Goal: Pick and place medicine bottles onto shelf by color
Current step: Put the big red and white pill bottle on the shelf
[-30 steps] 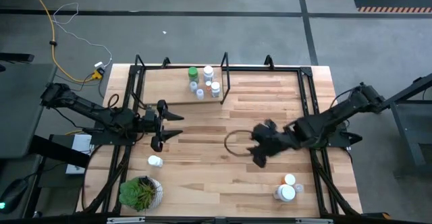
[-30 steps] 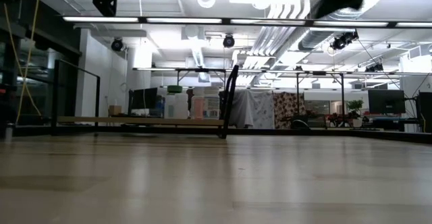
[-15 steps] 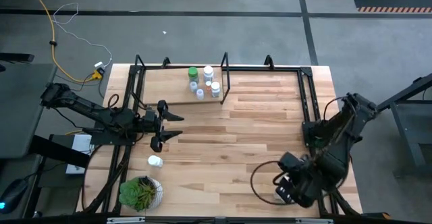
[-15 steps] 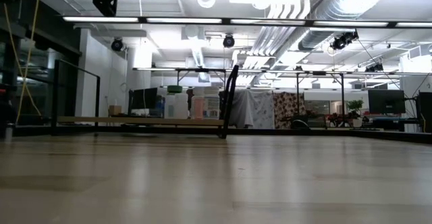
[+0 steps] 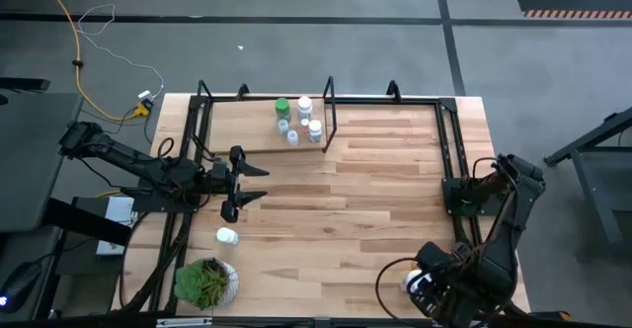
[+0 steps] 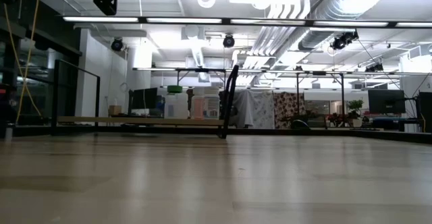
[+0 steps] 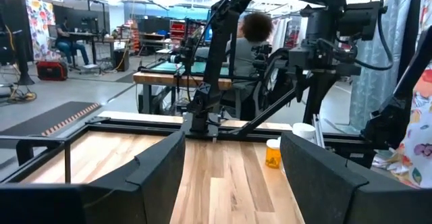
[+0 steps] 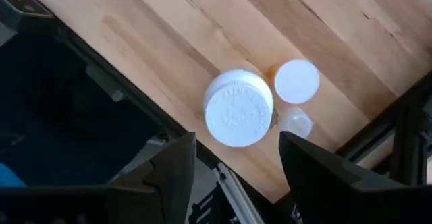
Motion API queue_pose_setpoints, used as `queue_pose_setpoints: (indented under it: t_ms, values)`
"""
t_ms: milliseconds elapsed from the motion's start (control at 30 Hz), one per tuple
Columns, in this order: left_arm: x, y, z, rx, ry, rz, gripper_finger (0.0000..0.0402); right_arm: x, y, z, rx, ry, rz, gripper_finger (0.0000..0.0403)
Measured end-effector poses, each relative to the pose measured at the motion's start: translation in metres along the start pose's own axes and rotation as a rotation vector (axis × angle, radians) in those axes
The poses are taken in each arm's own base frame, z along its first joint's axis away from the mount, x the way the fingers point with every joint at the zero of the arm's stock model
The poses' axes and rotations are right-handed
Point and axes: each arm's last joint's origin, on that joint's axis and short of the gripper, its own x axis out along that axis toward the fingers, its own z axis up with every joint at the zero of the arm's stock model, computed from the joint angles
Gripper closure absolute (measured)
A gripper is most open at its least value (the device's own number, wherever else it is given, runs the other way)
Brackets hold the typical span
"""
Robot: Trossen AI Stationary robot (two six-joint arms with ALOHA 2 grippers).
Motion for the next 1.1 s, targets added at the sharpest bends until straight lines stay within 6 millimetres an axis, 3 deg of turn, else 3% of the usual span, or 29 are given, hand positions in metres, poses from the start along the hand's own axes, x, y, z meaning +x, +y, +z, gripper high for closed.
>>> queue_pose_setpoints:
  t_ms: [300, 633, 900, 1100]
  values:
    - [0.0, 0.0, 0.0, -0.001, -0.003, 0.003, 0.0167, 0.001, -0.004, 0.003, 0.001, 0.002, -0.055, 0.019]
    - [0.0, 0.0, 0.001, -0.001, -0.004, 0.003, 0.0167, 0.01, 0.003, 0.004, -0.058, 0.049, -0.08, 0.0094]
    - [0.0, 0.001, 0.001, -0.001, -0.005, 0.003, 0.0167, 0.011, 0.009, 0.003, -0.02, 0.02, -0.004, 0.009]
    - [0.0, 0.001, 0.001, -0.001, -0.004, 0.003, 0.0167, 0.02, 0.012, 0.005, 0.073, 0.018, -0.066, 0.0089]
